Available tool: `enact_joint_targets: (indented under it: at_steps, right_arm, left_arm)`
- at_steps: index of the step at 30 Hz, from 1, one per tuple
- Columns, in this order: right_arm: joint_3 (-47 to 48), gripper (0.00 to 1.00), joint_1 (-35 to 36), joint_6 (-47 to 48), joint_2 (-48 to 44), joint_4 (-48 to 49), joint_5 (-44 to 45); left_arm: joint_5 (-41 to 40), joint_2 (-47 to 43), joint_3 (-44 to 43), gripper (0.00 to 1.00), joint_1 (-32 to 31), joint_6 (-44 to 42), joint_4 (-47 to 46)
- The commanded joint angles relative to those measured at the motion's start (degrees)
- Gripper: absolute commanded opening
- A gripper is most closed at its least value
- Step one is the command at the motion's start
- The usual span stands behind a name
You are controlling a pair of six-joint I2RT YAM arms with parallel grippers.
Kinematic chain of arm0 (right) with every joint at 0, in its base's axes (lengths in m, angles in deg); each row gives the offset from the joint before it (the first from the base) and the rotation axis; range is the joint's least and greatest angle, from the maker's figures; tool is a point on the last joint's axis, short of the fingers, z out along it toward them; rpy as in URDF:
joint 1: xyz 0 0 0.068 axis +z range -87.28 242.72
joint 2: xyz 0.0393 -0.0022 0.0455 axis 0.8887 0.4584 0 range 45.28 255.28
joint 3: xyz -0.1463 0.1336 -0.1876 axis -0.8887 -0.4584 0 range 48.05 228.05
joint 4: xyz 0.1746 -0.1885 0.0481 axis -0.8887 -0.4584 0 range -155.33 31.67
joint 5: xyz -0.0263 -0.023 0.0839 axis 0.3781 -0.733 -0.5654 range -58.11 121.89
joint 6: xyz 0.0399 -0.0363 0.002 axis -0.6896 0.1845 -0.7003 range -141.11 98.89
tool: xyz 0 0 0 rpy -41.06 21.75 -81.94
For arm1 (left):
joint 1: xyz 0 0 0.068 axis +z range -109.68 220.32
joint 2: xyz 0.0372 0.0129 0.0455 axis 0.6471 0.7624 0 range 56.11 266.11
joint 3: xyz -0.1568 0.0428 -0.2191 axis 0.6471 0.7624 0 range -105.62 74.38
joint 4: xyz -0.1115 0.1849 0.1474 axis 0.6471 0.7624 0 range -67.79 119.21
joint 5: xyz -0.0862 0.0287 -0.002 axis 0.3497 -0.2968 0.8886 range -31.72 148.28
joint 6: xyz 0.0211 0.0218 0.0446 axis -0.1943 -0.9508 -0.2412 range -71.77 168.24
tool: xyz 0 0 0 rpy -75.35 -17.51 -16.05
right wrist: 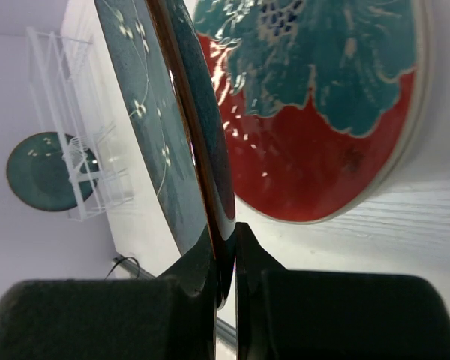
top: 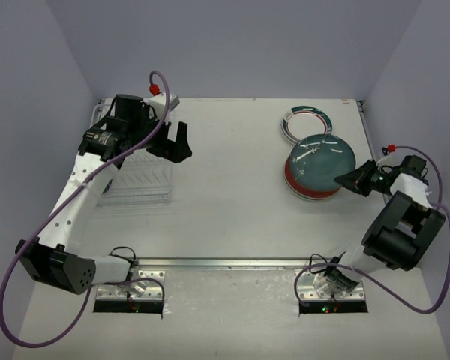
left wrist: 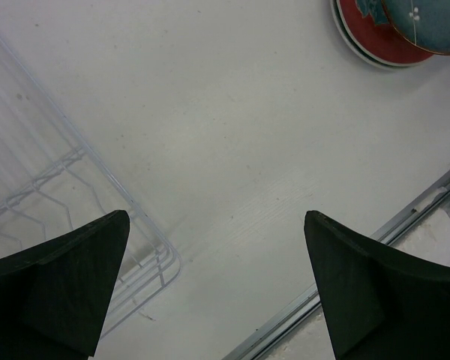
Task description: Unload the plates from the dish rack
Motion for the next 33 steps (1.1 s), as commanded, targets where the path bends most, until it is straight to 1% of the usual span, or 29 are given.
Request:
enact_joint_targets:
  at_steps: [1,7,14,21,23,25,26,28,30,33]
  right_arm:
    - [5.6,0.0,0.1,2.0,1.9,0.8,-5.7]
    - [8.1,0.0,0.1,1.6,7.7,0.2,-4.1]
    - [10.7,0.0,0.3,4.3,14.9,-3.9,-4.9]
    - [11.2,0.0,1.9,5.8,17.0,-4.2,-3.1]
    - [11.6,0.02,2.4,6.1,17.4,-5.0,-1.8]
    - [12.8,0.14,3.3,7.5,18.1,-6.6,0.9]
    - [13.5,0.18,3.7,8.4,18.5,-7.9,2.8]
    - [15.4,0.26,4.4,9.6,19.5,-9.7,6.6]
    - [16.3,0.31,4.6,10.4,19.8,-11.0,10.1]
    - [18.2,0.41,4.6,11.1,20.1,-12.4,13.9]
  left_arm:
    - [-0.4,-1.8,0.3,1.0,0.3,1.2,-2.6]
    - [-0.1,-2.1,0.8,1.0,0.5,1.2,-2.6]
    - [0.6,-2.3,1.9,1.0,0.5,1.1,-2.9]
    - [0.9,-2.3,2.5,1.0,0.5,1.0,-2.8]
    - [0.6,-2.4,2.3,1.0,0.5,1.0,-2.7]
    - [0.5,-2.5,2.4,1.0,0.5,0.9,-2.7]
    - [0.5,-2.6,2.5,1.0,0.6,0.9,-2.7]
    - [0.5,-2.9,2.7,1.0,0.6,0.9,-2.7]
    - [0.5,-3.2,2.9,1.0,0.6,0.9,-2.8]
    - [0.4,-3.6,3.4,1.0,0.6,0.8,-2.8]
